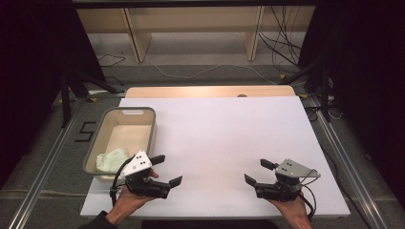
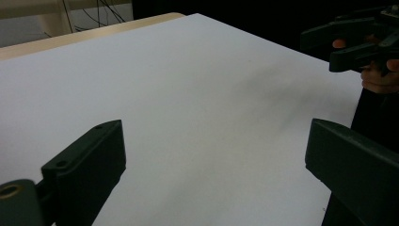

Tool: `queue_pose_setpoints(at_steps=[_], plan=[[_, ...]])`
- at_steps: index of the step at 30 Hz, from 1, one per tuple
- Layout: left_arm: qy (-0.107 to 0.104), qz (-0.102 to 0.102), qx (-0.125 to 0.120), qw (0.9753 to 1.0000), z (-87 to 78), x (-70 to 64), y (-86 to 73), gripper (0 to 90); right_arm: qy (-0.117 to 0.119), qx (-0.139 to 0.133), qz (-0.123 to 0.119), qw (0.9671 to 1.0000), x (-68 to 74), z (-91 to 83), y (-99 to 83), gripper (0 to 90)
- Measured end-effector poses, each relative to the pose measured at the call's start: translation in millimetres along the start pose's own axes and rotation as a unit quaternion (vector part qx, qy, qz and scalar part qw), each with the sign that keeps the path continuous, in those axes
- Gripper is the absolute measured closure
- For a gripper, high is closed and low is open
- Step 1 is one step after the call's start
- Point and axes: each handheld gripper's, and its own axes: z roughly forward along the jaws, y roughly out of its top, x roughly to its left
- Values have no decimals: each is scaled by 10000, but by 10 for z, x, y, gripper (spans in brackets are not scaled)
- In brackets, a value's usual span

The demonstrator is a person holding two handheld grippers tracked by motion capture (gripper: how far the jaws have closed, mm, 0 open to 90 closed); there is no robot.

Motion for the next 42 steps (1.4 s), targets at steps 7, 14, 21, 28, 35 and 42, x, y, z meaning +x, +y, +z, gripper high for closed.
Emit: queue_pose_setpoints(at_steps=[7,14,21,28,35,42], plan=[[53,-23,14,10000,15,6,8,51,6,-25,-11,10000,10,-6,8,216],[111,-158,-208,9996,-45,56,105,49,24,-65,39,10000,11,-17,15,218],[254,-256,-177,9992,-50,75,159,49,9,-70,27,10000,13,-18,19,219],[502,-290,-57,9983,-70,144,338,56,23,-49,23,10000,19,-9,22,221],[943,-460,187,9943,-26,255,446,59,28,-15,-16,10000,29,-1,25,221],[1295,-459,429,9896,29,370,543,61,24,-11,-12,10000,33,4,26,221]])
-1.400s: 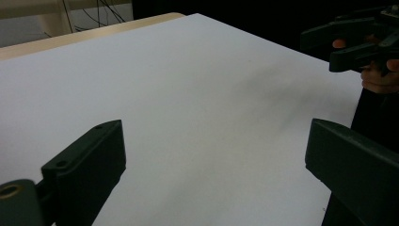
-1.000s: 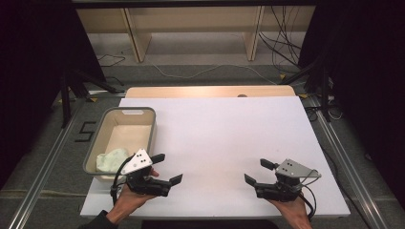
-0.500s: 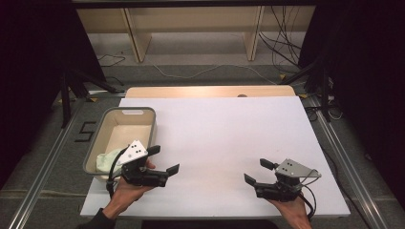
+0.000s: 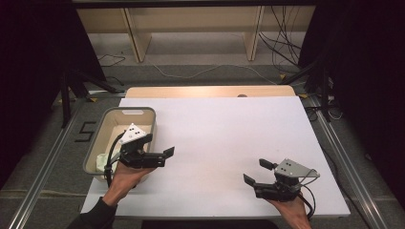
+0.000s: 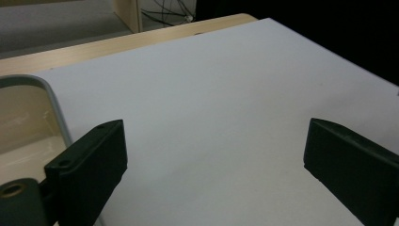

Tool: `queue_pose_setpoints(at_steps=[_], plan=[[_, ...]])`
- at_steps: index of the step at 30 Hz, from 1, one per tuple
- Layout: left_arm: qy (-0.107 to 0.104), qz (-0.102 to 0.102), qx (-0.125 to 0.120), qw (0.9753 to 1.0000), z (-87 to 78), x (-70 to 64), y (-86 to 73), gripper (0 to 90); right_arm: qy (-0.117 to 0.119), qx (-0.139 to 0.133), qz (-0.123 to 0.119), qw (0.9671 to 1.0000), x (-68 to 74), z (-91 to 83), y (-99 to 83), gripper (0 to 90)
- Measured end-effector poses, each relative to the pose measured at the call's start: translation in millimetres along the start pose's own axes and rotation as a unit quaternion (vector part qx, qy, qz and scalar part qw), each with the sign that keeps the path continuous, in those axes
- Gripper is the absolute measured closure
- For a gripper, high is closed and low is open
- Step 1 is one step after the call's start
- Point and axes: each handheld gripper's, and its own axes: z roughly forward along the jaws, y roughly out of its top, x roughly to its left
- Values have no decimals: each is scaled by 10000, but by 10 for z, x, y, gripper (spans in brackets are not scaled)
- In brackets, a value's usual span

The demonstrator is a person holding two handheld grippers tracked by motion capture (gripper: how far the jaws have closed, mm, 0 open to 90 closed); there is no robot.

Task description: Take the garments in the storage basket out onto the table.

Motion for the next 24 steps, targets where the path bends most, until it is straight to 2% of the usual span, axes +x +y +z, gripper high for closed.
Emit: queue_pose_setpoints(at_steps=[4,7,9,12,15,17,18,20,21,22,24], plan=[[-102,-256,318,9991,44,134,82,60,7,17,-4,10000,7,5,0,222],[44,-264,507,9984,68,202,141,67,15,10,-1,10000,-1,9,-1,221],[164,-225,549,9981,81,253,178,67,35,31,30,10000,-2,11,-2,221],[249,-359,629,9971,114,348,223,71,50,46,10,10000,0,14,-2,221],[349,-360,714,9962,136,435,267,76,51,56,13,10000,5,20,-2,221],[186,-525,877,9946,152,483,289,80,47,65,-4,10000,4,23,-2,221],[143,-537,981,9936,164,499,295,80,69,61,28,10000,2,24,-3,221],[237,-534,1131,9919,170,533,315,81,140,41,123,9998,-14,24,-7,221],[231,-614,1087,9919,164,557,320,86,130,44,148,9998,-20,23,-8,221],[208,-633,1177,9908,168,579,325,95,113,44,136,9998,-25,23,-9,221],[318,-532,1370,9886,159,613,327,94,109,42,124,9999,-24,21,-8,221]])
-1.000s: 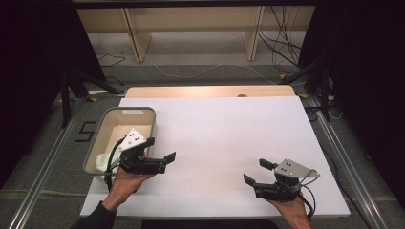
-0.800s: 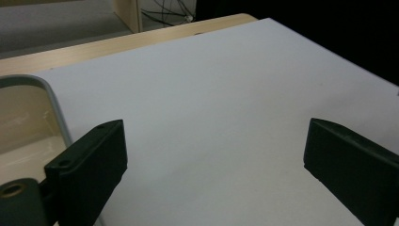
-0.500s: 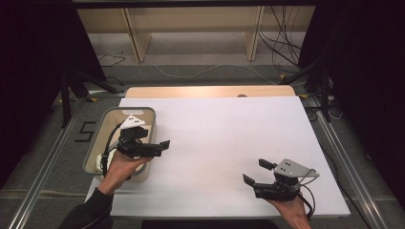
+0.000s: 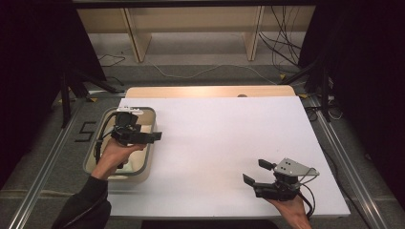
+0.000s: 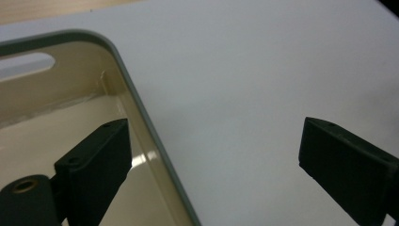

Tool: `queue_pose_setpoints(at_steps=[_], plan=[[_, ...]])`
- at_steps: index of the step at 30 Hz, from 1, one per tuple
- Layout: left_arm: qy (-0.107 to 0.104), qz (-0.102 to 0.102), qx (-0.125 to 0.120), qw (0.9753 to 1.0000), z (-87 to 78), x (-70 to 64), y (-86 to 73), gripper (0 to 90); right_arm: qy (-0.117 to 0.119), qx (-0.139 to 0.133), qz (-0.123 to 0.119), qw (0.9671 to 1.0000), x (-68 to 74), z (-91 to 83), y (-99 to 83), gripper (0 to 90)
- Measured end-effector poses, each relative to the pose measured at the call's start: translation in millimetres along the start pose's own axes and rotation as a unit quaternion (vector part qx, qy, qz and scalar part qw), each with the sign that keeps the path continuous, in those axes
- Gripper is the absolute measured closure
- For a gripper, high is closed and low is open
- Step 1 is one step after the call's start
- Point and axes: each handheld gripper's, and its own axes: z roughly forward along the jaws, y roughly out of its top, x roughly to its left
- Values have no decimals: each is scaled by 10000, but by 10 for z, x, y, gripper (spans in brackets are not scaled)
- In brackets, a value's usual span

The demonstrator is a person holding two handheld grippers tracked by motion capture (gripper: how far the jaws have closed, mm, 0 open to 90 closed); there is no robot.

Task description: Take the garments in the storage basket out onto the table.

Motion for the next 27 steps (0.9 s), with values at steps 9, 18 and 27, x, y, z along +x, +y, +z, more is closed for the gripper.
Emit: queue_pose_setpoints(at_steps=[9,18,27], plan=[[193,-61,170,9997,-105,217,-45,95,40,55,-121,9999,30,16,0,220],[466,-141,381,9981,-194,413,-103,104,50,64,-129,9999,36,18,0,220],[640,-132,870,9941,-193,593,-196,122,62,79,-140,9999,39,22,1,220]])
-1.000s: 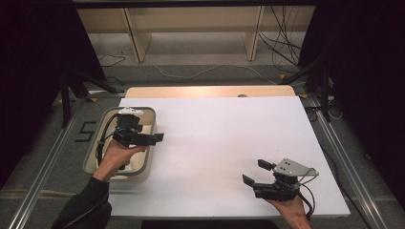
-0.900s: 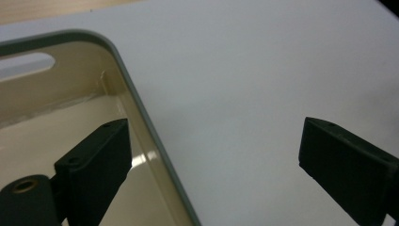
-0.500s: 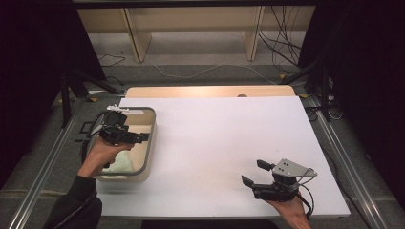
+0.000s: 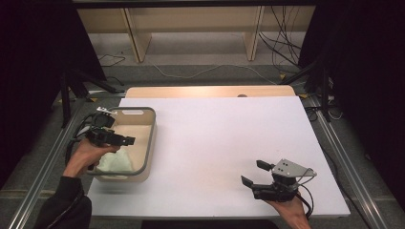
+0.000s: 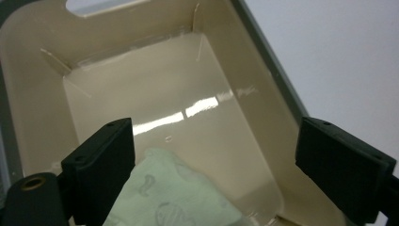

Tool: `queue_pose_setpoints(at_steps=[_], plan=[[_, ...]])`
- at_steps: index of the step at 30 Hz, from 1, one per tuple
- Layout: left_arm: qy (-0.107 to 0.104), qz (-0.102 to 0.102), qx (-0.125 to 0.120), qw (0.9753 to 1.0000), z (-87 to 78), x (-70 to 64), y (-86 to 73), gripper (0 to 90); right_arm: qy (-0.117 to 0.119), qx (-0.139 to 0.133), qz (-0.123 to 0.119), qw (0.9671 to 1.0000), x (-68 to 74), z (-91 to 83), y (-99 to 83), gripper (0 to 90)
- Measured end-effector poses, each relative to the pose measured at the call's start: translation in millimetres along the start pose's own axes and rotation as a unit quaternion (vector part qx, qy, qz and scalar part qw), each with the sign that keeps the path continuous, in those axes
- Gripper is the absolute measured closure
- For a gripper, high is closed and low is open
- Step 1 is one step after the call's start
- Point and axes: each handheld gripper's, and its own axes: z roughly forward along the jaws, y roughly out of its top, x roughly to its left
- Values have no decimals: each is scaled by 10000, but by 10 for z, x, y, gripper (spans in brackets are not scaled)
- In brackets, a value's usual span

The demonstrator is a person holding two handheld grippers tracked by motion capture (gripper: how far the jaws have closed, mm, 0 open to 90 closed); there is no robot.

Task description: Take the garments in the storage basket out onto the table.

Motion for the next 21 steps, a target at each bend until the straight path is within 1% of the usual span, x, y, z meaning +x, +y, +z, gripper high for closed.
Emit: queue_pose_setpoints(at_steps=[2,3,4,6,9,10,13,18,21], plan=[[43,16,139,9999,37,29,-20,125,12,7,-12,10000,2,4,-1,220],[43,16,139,9999,37,29,-20,125,12,18,-12,10000,4,5,-2,220],[78,35,293,9995,80,58,-41,128,11,21,-19,10000,4,6,-2,220],[118,78,463,9988,125,78,-60,132,16,22,-16,10000,3,6,-3,220],[129,112,694,9974,193,118,-93,139,18,23,-17,10000,2,6,-3,220],[141,95,735,9971,213,128,-104,143,21,20,-25,10000,1,8,-2,220],[225,86,940,9953,270,171,-134,150,23,36,-26,10000,3,12,-2,220],[183,96,1231,9922,377,216,-186,150,48,53,-47,10000,6,18,-5,220],[173,123,1415,9897,442,222,-211,150,48,69,-49,10000,8,23,-8,221]])
